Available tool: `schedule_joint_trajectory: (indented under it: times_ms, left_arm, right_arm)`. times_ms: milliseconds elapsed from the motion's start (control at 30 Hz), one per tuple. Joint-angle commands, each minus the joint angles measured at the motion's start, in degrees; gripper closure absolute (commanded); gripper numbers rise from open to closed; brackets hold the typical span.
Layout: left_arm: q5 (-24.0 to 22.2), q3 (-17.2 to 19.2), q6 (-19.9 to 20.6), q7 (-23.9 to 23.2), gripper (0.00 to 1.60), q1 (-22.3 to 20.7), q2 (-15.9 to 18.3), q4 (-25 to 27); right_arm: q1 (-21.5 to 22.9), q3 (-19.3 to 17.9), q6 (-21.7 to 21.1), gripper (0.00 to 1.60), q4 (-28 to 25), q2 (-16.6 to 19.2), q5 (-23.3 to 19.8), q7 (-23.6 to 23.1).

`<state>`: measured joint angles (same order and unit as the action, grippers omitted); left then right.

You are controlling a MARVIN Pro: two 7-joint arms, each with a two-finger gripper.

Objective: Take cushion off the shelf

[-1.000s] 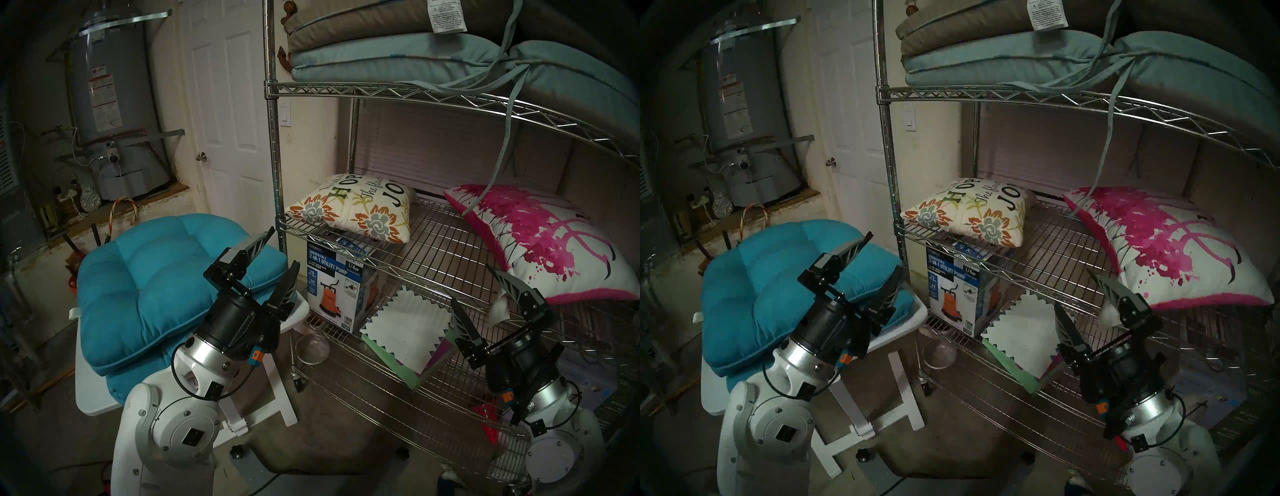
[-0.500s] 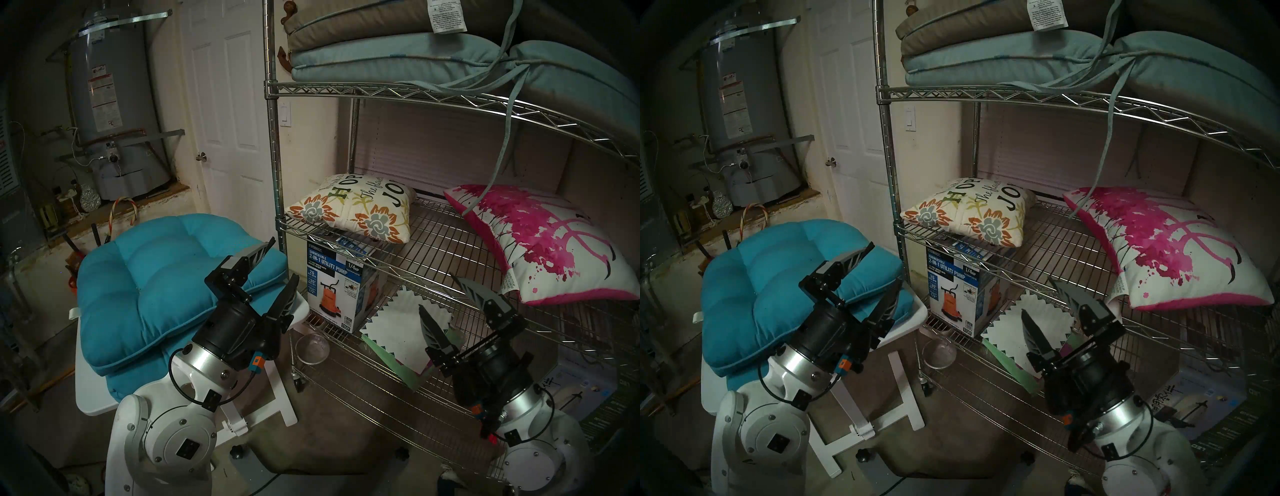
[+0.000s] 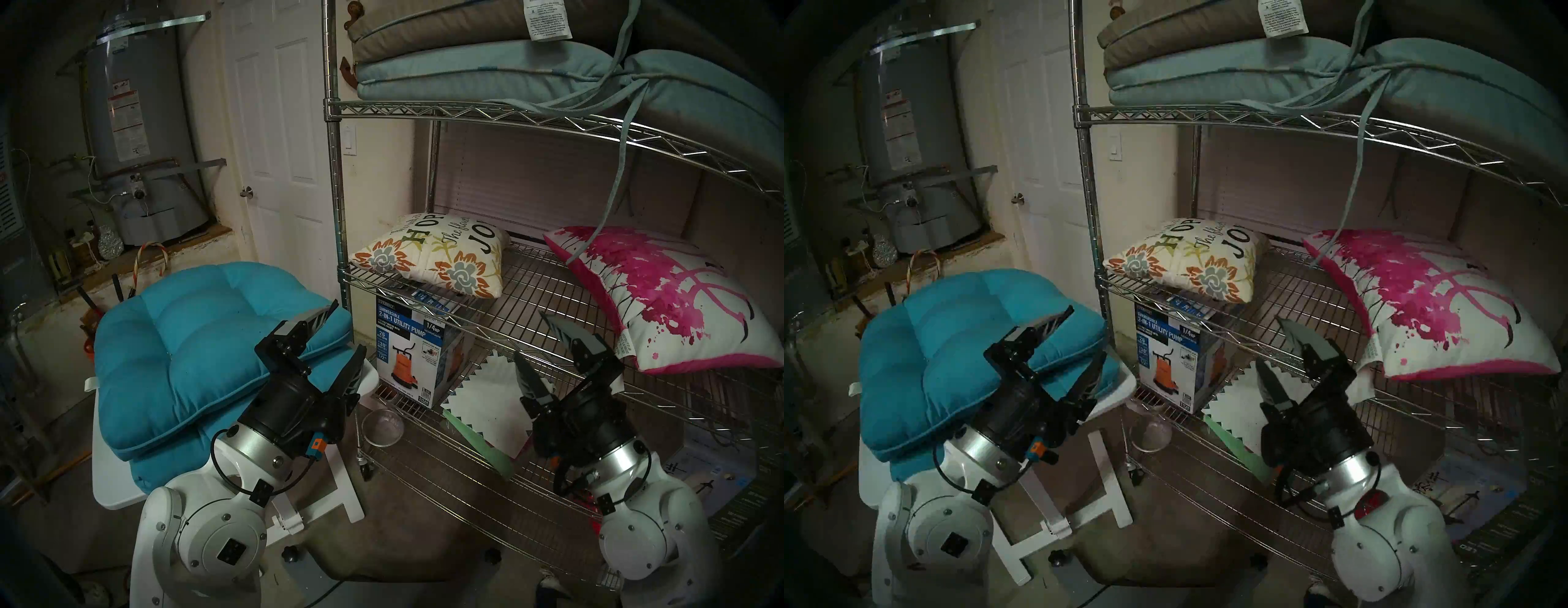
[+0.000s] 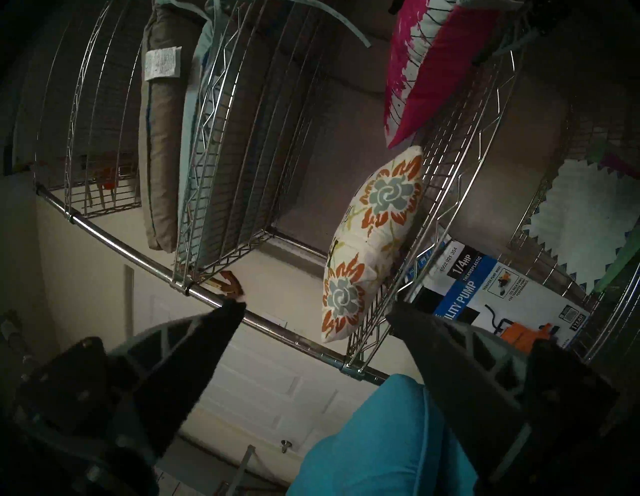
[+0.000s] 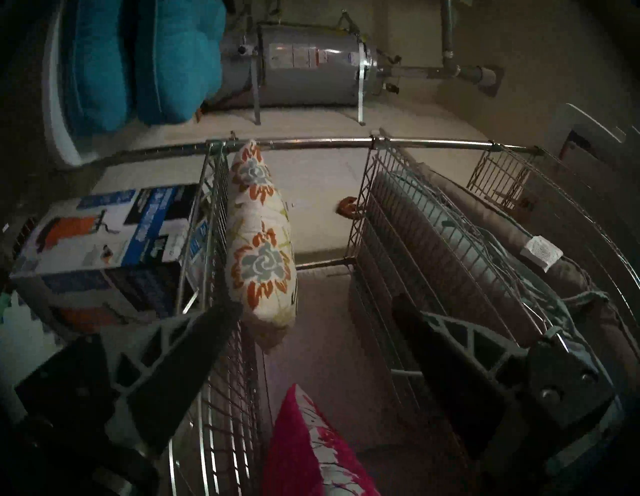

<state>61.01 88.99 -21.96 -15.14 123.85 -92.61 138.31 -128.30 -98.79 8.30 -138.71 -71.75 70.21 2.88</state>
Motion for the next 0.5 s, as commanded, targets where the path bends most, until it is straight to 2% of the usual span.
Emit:
schedule_joint_trajectory:
  times_ms: [0,33,67,200,467]
  left_arm:
    - [-0.65,-0.03,0.14,0.42,0.0,-0.44,-0.09,1.69]
    - [-0.7,-0.06,0.22,0.42,0.0,-0.46,-0.08,1.69]
    - [-0.74,-0.08,0.29,0.42,0.0,-0.48,-0.09,1.69]
    - [-0.88,-0.13,0.47,0.43,0.0,-0.53,-0.05,1.69]
    - [-1.05,-0.2,0.65,0.42,0.0,-0.59,-0.06,1.69]
  right_arm:
    - [6.22,-3.9,-4.09,0.0,-1.29,1.47,1.05,-3.77]
    - [8.46,-4.01,-4.67,0.0,-1.29,1.27,1.11,-5.87]
    - [6.86,-5.13,-5.3,0.0,-1.29,2.19,0.86,-5.56]
    - [10.59,-6.64,-6.22,0.0,-1.29,2.17,0.55,-9.76]
    - [11.2,-10.68,-6.93,0.0,-1.29,2.7,-1.62,-14.36]
